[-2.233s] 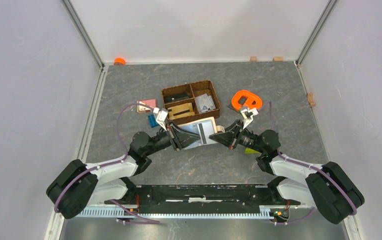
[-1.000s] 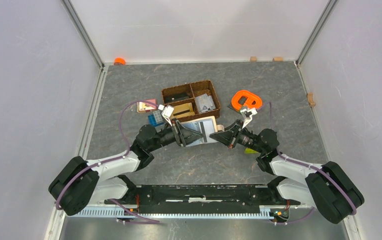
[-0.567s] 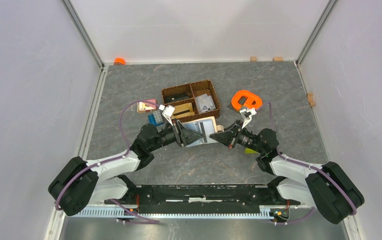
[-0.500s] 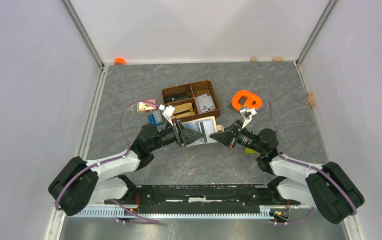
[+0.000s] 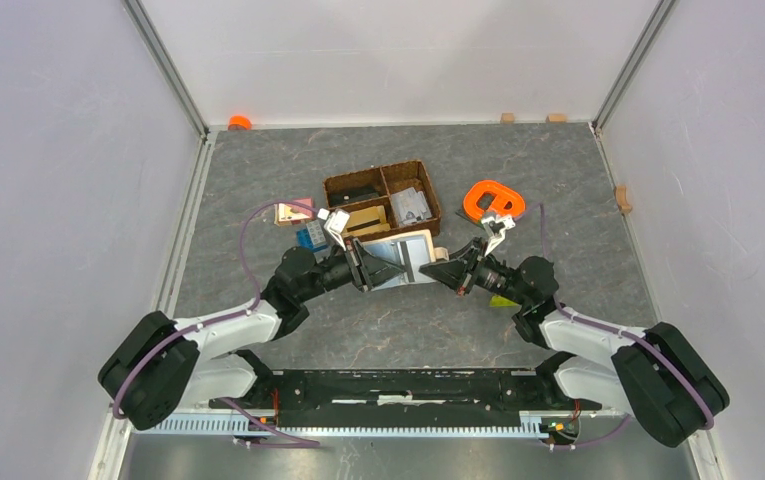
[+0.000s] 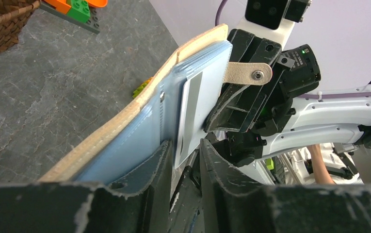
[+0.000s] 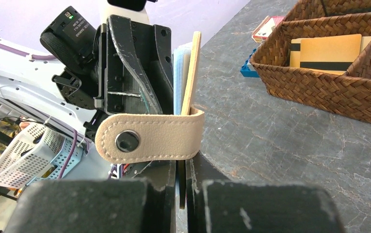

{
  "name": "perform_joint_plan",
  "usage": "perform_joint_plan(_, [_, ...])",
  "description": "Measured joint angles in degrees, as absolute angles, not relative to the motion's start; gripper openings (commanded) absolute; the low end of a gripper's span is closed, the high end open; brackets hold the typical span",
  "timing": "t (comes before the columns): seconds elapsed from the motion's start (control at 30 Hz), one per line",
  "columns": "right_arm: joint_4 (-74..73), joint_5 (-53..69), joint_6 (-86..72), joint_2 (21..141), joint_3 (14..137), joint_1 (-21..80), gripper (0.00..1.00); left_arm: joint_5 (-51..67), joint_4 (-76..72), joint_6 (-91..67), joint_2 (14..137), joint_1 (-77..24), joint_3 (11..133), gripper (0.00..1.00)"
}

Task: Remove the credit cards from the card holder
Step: Remove the credit card from the card holder.

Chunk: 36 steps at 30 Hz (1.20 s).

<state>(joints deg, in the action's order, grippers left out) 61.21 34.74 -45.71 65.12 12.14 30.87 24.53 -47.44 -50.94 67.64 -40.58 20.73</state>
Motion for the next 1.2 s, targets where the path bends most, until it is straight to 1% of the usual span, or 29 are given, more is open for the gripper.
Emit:
perform_joint_plan(0.1, [61.5, 34.6, -45.6, 65.5, 12.3, 30.9, 0.07, 24.5, -47.7, -50.9, 67.9, -40.3, 20.7, 0.26])
perform_joint_plan(0.23, [60.3, 34.5, -44.6, 65.6, 13.1, 31.0, 0.07, 24.5, -48.3, -50.9, 68.9, -39.9, 20.7, 0.25])
perform_joint_plan(0.4, [58.9, 34.4, -44.0, 66.4, 13.6, 31.3, 0.12, 24.5, -48.4, -50.9, 70.2, -39.6, 20.7, 0.22])
perform_joint_plan(0.53, [58.6, 34.5, -43.6, 67.5, 14.5, 31.4, 0.15, 24.2, -48.3, -50.9, 70.6, -39.2, 20.7, 0.03])
perform_joint_plan(0.57, [58.5, 34.5, -43.6, 67.5, 14.7, 31.4, 0.16, 24.2, -48.3, -50.9, 70.6, -39.1, 20.7, 0.02])
perform_joint_plan(0.67, [58.4, 34.5, -43.6, 67.5, 15.0, 31.5, 0.25, 24.1, -48.3, -50.9, 70.6, -39.1, 20.7, 0.02])
perform_joint_plan(0.7, [58.2, 34.5, -43.6, 67.5, 15.1, 31.6, 0.27, 24.2, -48.3, -50.9, 70.6, -39.1, 20.7, 0.02])
perform_joint_plan(0.93, [56.6, 35.7, -43.9, 69.5, 16.3, 33.0, 0.28, 25.5, -48.3, -50.9, 69.6, -40.8, 20.7, 0.02])
perform_joint_plan(1.2, [62.5, 38.9, -49.9, 73.9, 16.1, 30.9, 0.33, 25.5, -48.0, -50.9, 69.3, -40.9, 20.7, 0.02])
